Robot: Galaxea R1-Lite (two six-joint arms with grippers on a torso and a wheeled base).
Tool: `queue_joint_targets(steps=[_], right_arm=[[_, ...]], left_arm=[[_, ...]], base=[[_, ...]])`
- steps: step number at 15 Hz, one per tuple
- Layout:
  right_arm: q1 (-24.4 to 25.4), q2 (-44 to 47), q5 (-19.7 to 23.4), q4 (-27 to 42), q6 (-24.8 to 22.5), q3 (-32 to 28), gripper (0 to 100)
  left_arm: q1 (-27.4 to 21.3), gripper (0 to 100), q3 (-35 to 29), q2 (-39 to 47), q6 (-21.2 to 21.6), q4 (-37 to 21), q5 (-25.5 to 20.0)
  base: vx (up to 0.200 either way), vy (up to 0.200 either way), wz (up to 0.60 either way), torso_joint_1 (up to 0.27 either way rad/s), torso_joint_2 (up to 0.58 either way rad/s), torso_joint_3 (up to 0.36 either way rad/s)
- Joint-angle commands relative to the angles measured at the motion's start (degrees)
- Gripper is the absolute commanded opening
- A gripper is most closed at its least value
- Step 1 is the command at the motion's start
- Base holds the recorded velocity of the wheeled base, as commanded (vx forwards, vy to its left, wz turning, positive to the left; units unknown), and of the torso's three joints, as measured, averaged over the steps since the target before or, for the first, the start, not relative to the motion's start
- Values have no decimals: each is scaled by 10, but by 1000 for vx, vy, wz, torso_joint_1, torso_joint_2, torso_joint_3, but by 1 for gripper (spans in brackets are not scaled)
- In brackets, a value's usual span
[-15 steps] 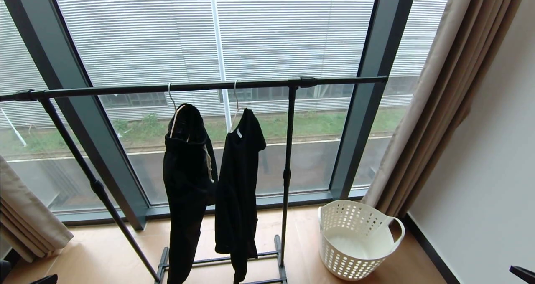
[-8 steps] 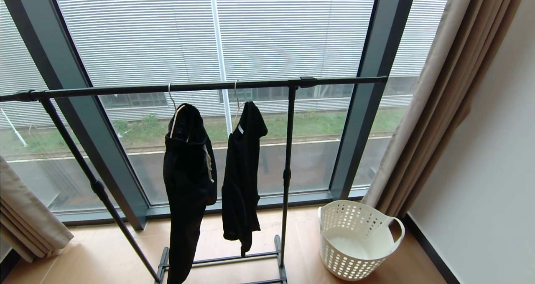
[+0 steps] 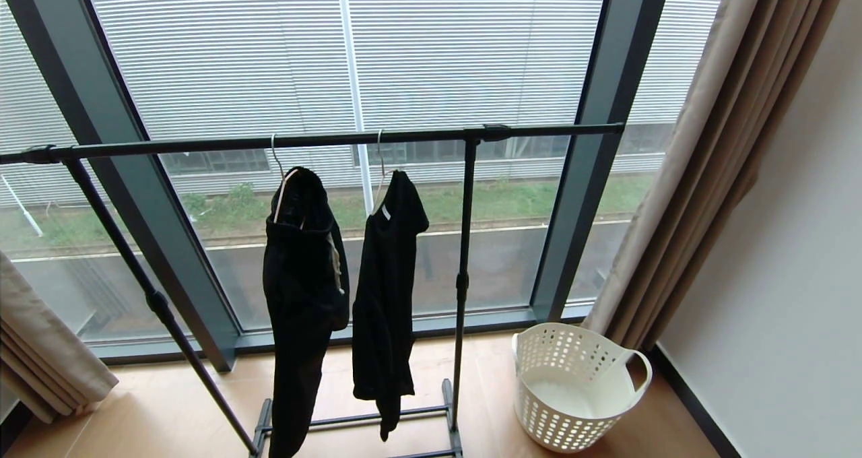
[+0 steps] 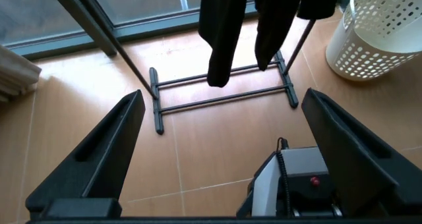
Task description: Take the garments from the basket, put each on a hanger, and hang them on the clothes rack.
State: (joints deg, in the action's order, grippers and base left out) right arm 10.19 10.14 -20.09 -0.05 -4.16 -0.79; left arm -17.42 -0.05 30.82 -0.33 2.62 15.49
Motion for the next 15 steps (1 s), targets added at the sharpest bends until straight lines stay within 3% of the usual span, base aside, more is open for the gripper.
queue_joint_targets(steps=[1,2,3,5,9,12,14,15], right_arm=[[-22,-24,0,0,-3,0,100],[-54,-34,1,0,-8,0,100],[-79,-38,2,-1,-8,0,100],[-80,-38,2,-1,-6,0,100],[-80,-32,2,-1,0,0,100],[-80,-24,4,0,13,0,100],[-80,-23,6,0,13,0,100],[-77,-19,7,0,13,0,100]], left_arm=[[29,100,0,-34,29,0,1],[80,100,0,-66,73,1,0],[139,100,0,-106,89,1,-2],[167,100,0,-164,84,0,-3],[163,100,0,-216,38,0,-10],[165,100,0,-222,38,-2,-14],[148,100,0,-224,39,-3,-49],[127,100,0,-228,34,-17,-90]], base=[[0,0,0,0,0,0],[0,0,0,0,0,0],[0,0,0,0,0,0],[0,0,0,0,0,0],[0,0,0,0,0,0],[0,0,0,0,0,0],[0,0,0,0,0,0],[0,0,0,0,0,0]])
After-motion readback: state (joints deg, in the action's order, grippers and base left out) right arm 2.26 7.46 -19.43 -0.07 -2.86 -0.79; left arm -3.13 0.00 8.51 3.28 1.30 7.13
